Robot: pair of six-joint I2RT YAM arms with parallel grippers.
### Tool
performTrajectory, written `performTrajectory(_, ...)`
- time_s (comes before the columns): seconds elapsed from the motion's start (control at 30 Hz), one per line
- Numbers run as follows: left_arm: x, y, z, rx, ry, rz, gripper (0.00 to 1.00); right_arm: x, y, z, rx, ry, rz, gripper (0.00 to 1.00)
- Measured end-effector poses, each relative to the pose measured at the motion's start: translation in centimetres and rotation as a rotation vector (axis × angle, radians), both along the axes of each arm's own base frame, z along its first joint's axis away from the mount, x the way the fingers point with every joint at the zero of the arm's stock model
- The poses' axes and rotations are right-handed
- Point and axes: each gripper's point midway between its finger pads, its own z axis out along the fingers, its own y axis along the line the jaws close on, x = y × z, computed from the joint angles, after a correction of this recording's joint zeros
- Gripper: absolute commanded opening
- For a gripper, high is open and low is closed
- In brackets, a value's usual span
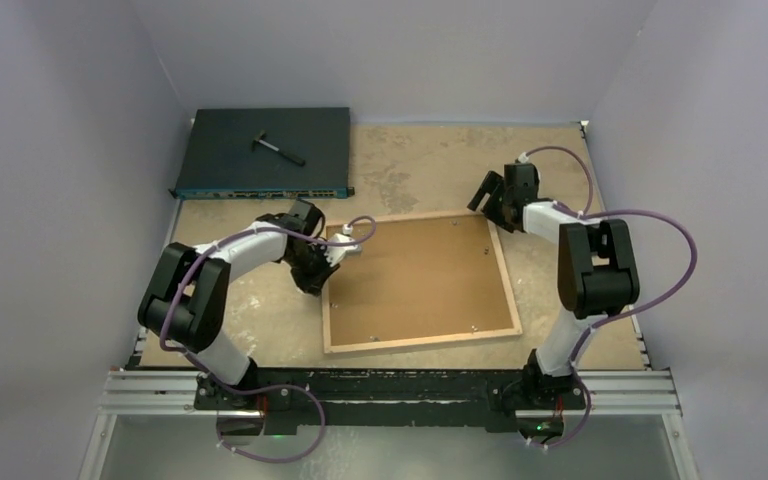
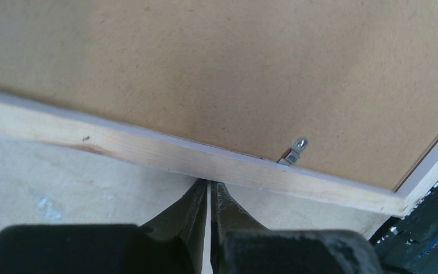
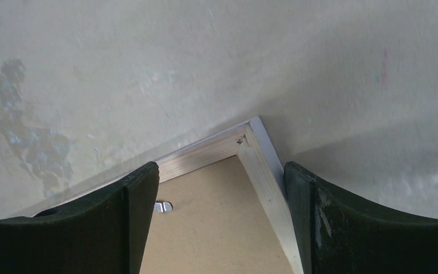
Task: Put the photo into the frame
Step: Adjust the photo frame at the center of the board.
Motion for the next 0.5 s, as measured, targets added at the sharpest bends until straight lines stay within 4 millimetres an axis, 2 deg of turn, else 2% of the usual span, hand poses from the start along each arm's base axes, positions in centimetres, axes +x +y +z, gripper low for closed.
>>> performTrajectory(0.17, -1.7, -2.6, -0.1, 0.042, 0.023, -0.100, 0.04, 3.6, 0.4, 0.4, 0.018, -0.037, 0.007, 0.79)
performTrajectory(0.33, -4.7, -6.2, -0.3, 0.081, 0.087, -0.208, 0.07, 7.1, 1.5, 1.1, 0.013, -0.079, 0.032, 0.81)
performTrajectory(0.43, -6.9, -7.6, -0.2, 0.100, 0.119, -0.282, 0.15, 8.3, 2.8, 2.0, 0.003, -0.108, 0.055, 0.86)
performTrajectory(0.5, -7.7, -8.3, -0.1, 0.087, 0.129, -0.320, 0.20, 7.8, 4.3, 2.6, 0.020, -0.105, 0.086, 0.88)
